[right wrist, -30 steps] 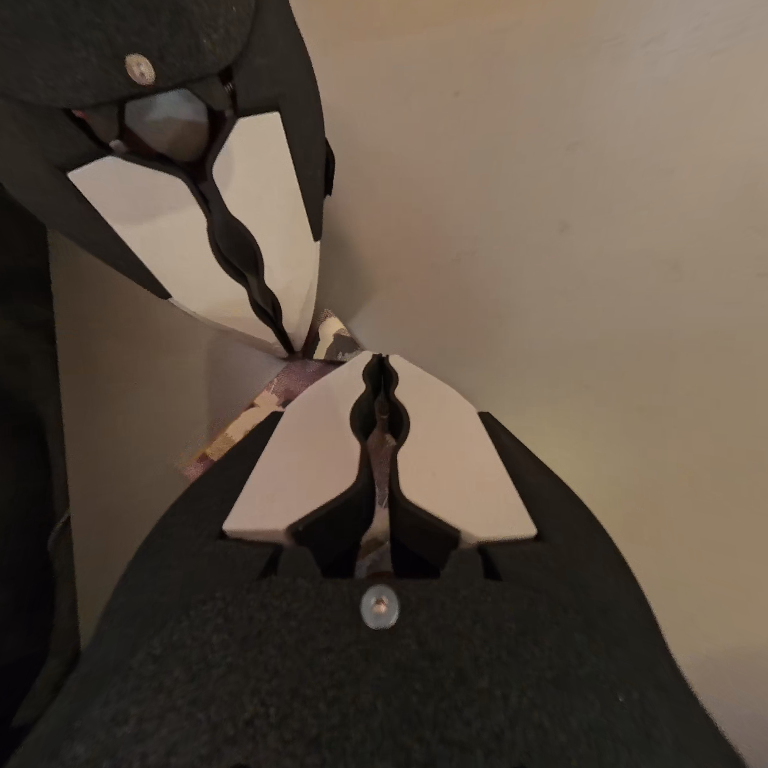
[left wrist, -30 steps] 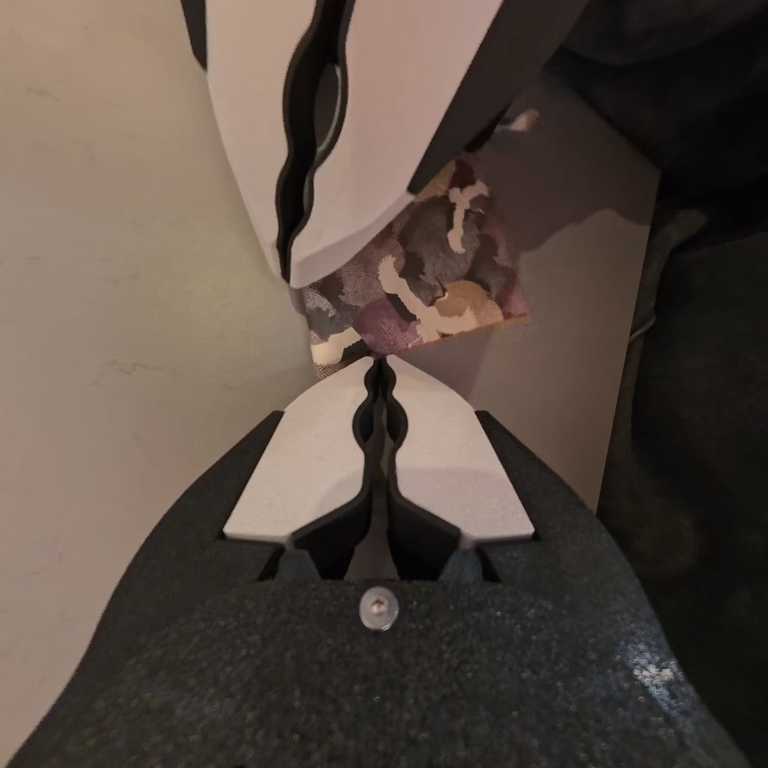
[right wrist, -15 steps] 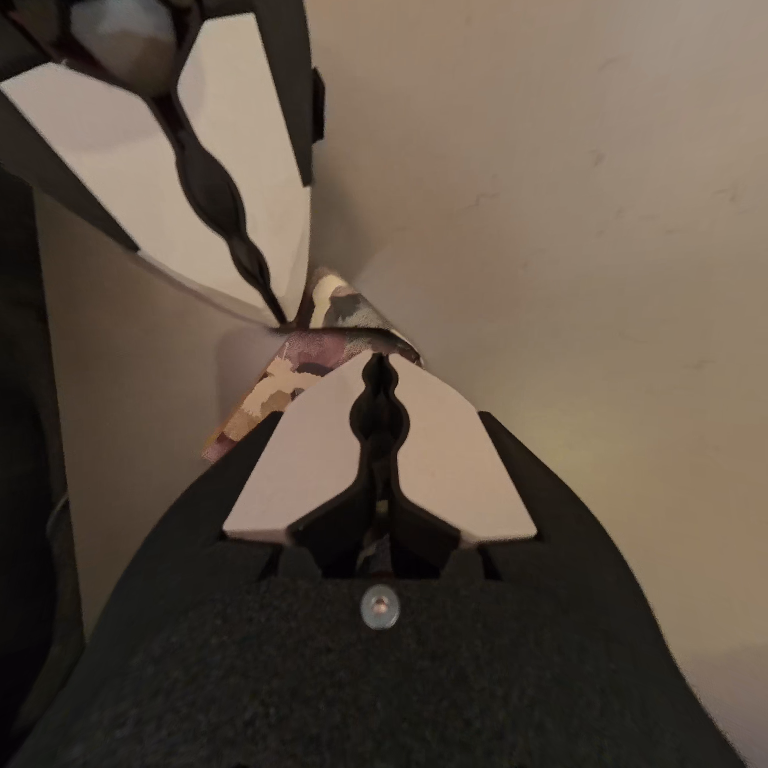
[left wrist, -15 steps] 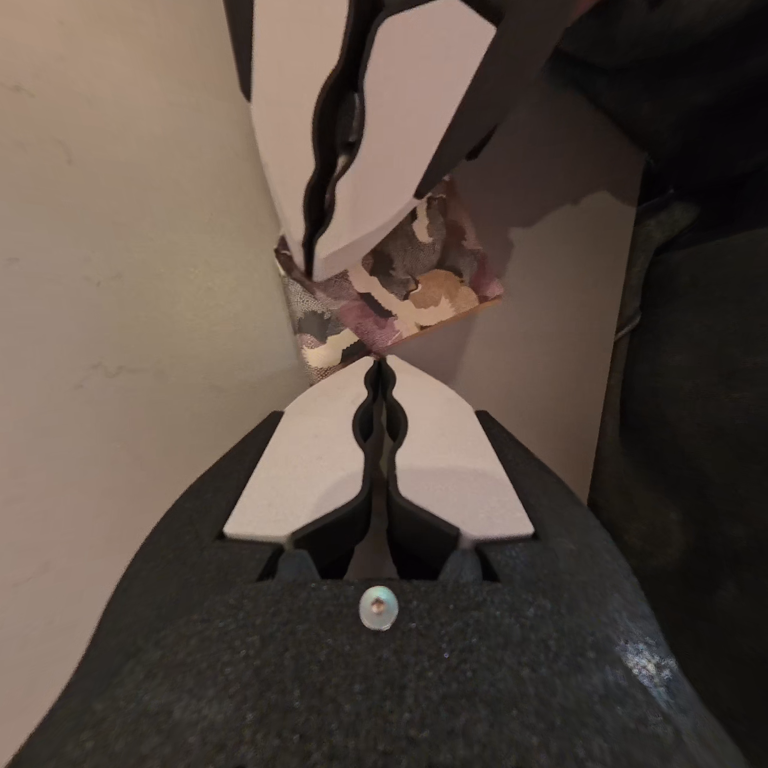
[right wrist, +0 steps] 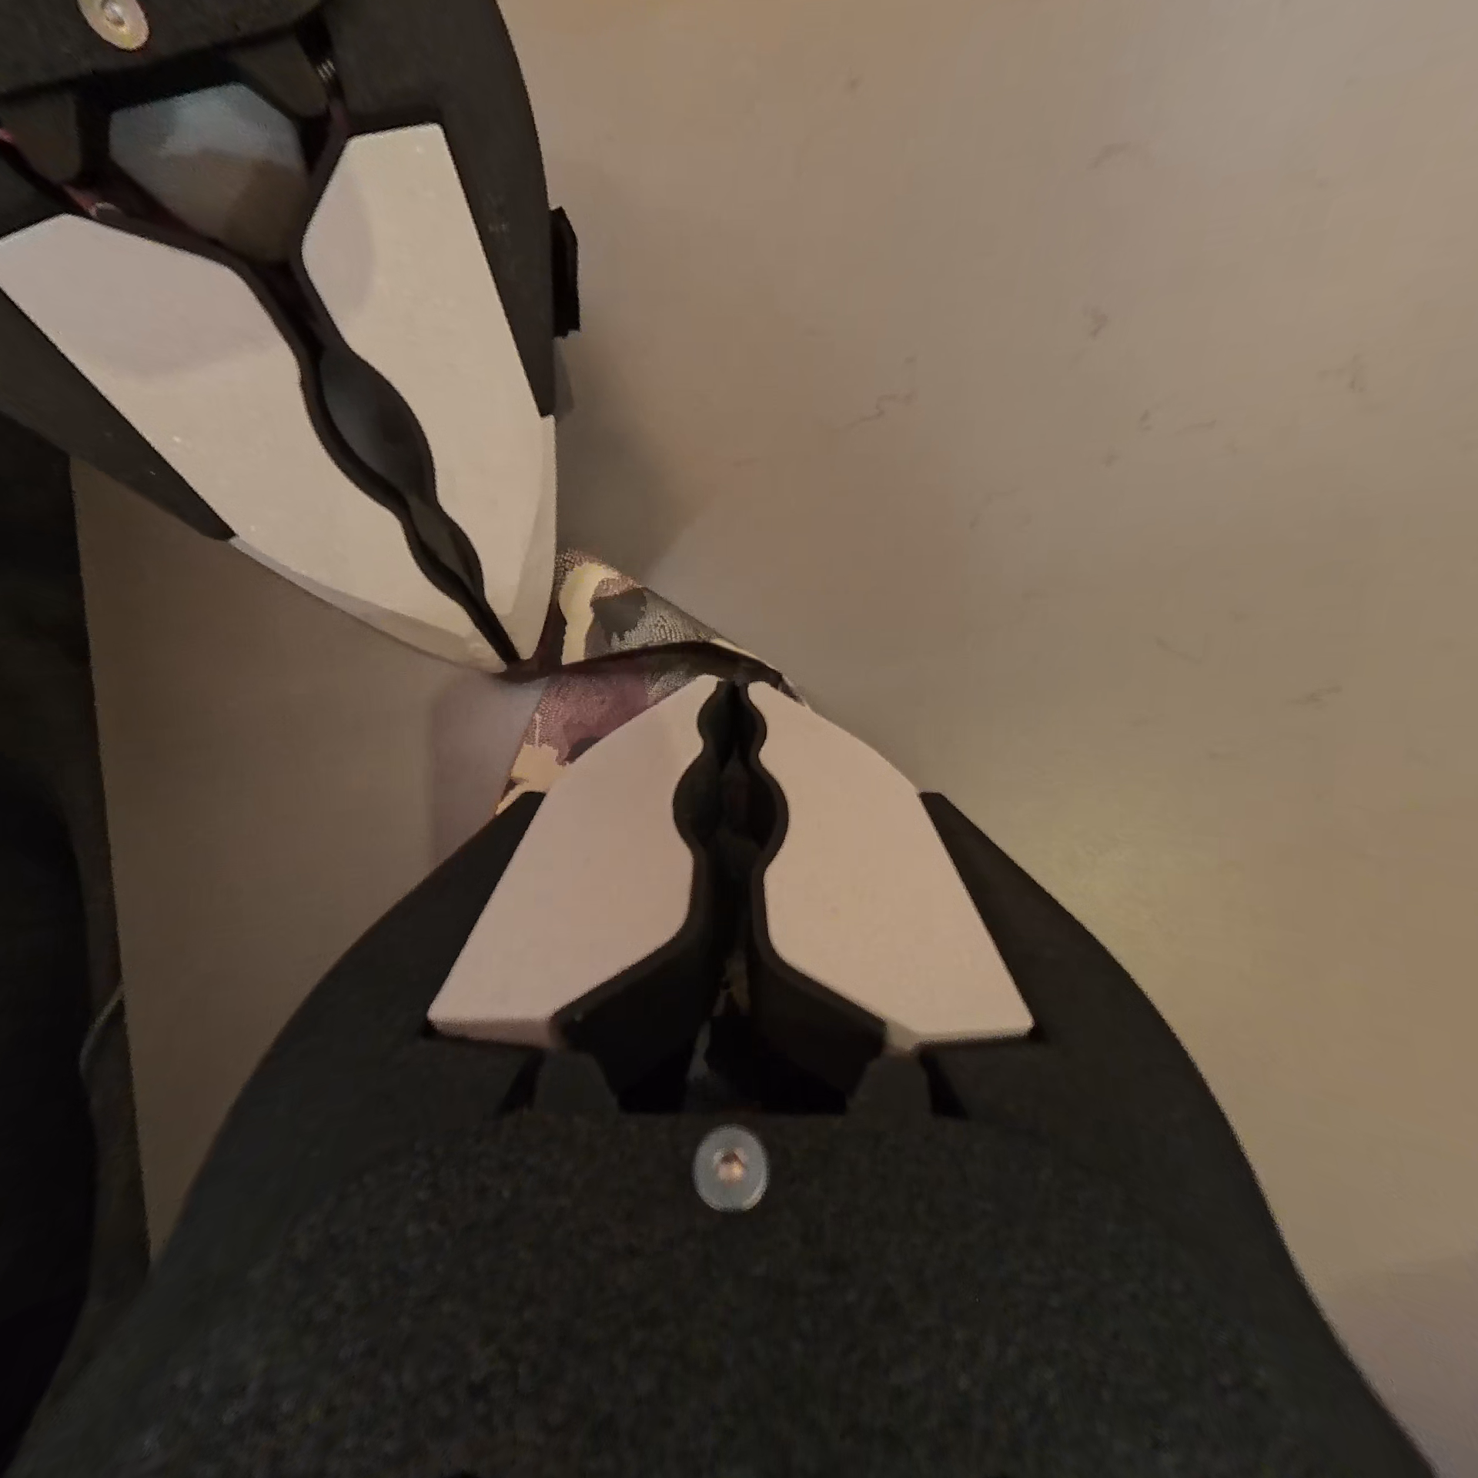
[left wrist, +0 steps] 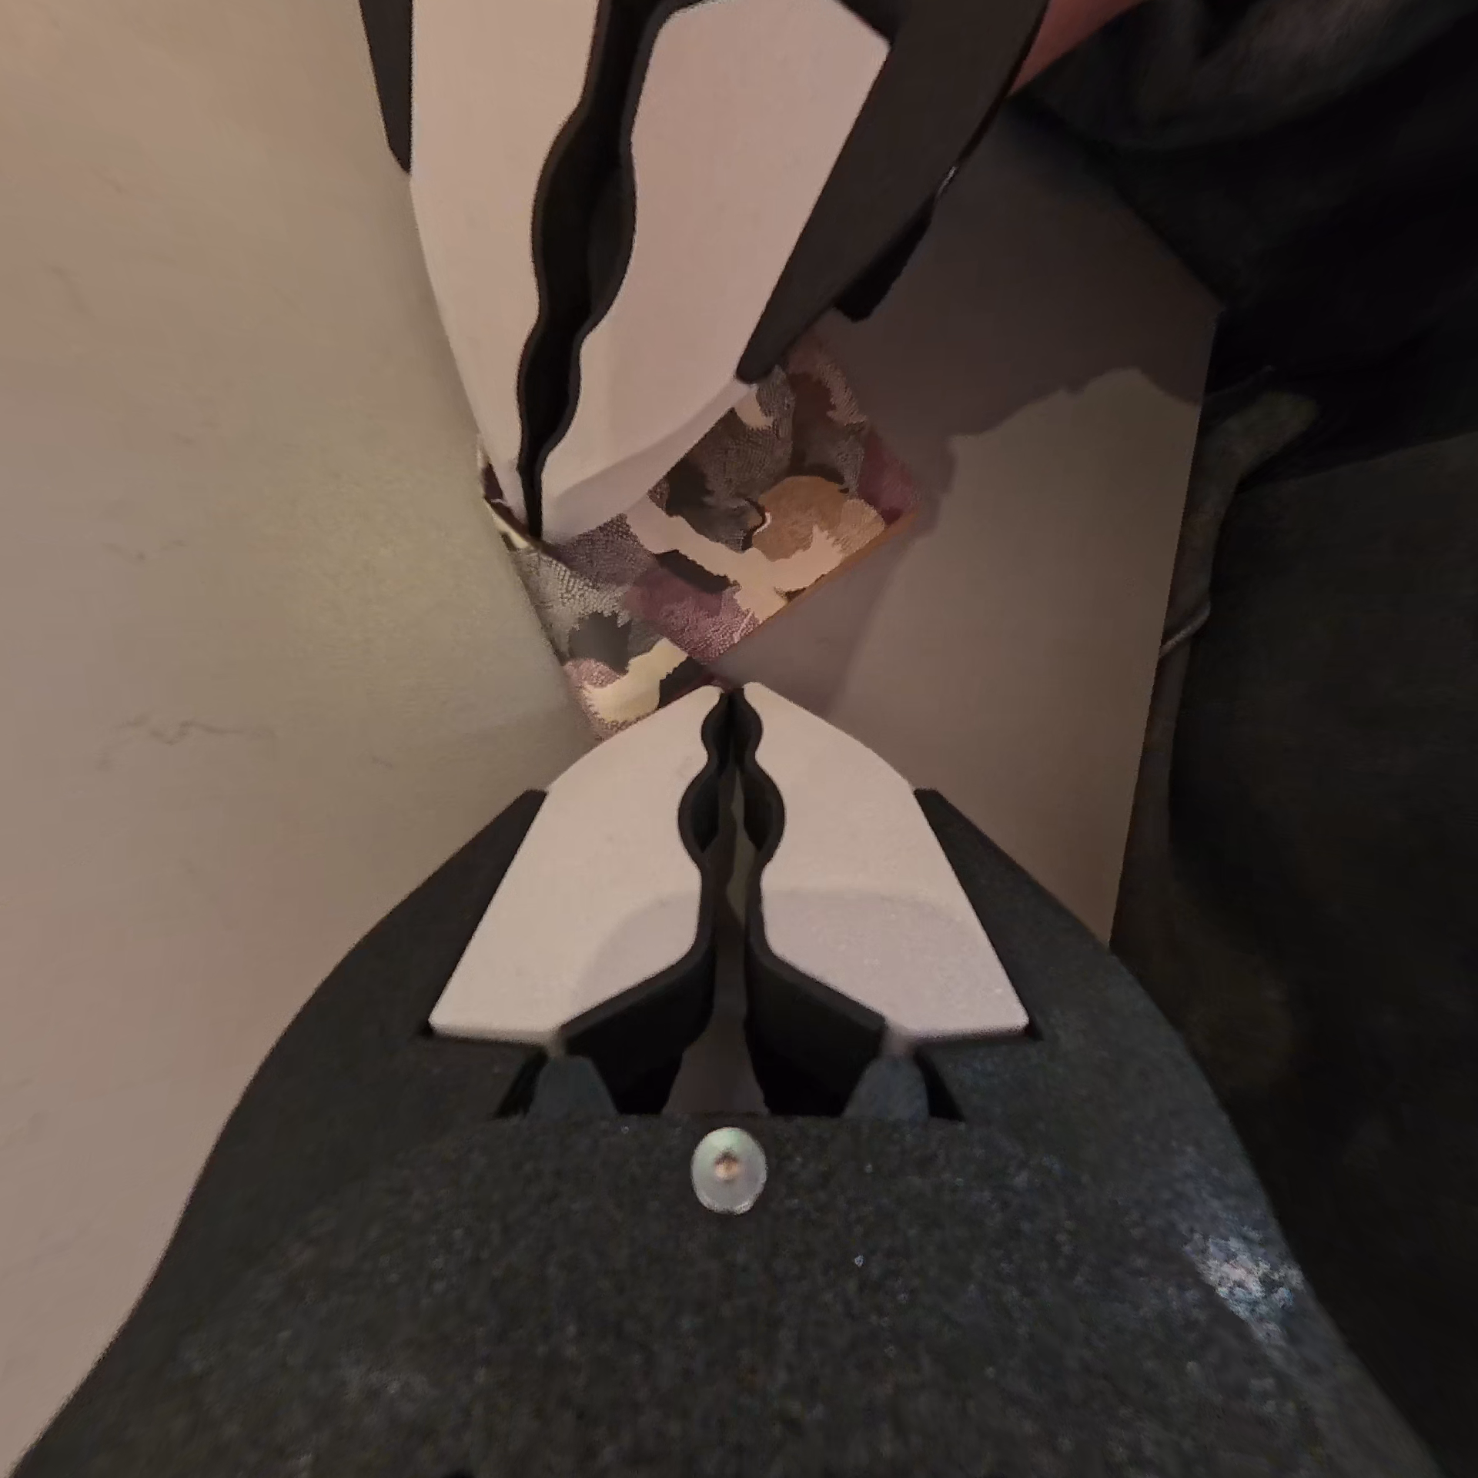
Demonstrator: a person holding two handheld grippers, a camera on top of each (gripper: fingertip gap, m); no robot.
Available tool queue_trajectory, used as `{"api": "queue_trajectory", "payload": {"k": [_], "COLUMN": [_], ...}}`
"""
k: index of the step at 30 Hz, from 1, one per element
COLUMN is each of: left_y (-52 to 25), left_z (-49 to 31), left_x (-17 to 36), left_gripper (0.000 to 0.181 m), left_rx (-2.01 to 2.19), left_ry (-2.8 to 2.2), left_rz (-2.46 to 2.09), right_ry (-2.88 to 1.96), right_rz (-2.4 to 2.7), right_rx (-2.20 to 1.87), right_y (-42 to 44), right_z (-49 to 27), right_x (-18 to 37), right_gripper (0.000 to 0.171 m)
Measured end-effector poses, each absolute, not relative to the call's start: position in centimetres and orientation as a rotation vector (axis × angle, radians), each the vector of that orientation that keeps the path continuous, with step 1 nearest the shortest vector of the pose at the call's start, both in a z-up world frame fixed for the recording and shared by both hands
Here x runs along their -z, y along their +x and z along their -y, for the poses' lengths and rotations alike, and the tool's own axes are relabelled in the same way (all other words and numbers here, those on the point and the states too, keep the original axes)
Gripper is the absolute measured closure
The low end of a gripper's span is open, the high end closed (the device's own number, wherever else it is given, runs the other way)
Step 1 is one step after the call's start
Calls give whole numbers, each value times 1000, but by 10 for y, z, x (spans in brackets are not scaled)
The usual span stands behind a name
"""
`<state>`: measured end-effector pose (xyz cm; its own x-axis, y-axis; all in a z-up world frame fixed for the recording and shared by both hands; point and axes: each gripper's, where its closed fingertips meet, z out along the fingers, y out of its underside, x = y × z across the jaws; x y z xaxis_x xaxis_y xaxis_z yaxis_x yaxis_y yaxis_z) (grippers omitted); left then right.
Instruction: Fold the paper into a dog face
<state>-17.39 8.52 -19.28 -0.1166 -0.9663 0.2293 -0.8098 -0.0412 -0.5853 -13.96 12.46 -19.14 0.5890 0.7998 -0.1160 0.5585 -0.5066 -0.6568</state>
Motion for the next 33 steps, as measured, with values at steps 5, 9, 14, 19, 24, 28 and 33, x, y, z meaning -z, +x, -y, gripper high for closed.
{"api": "queue_trajectory", "payload": {"k": [5,9,14,19,24,28,33], "left_y": [-174,-174,-174,-174,-174,-174,-175], "left_z": [-86,-86,-86,-86,-85,-85,-84], "left_x": [193,193,193,193,192,193,192], "left_gripper": [181,181,181,181,181,181,181], "left_rx": [898,891,889,886,887,887,886], "left_ry": [-1900,-1898,-1897,-1898,-1897,-1894,-1891], "left_rz": [-1978,-1980,-1986,-1984,-1986,-1988,-1998], "right_ry": [-2196,-2147,-2130,-2105,-2125,-2141,-2162], "right_rz": [1127,1128,1191,1275,1287,1306,1303], "right_rx": [-507,-478,-469,-489,-506,-499,-462], "right_y": [-137,-134,-135,-137,-131,-132,-132], "right_z": [-125,-129,-130,-121,-117,-116,-121], "right_x": [187,179,181,180,181,189,194], "right_gripper": [165,165,164,162,162,162,171]}}
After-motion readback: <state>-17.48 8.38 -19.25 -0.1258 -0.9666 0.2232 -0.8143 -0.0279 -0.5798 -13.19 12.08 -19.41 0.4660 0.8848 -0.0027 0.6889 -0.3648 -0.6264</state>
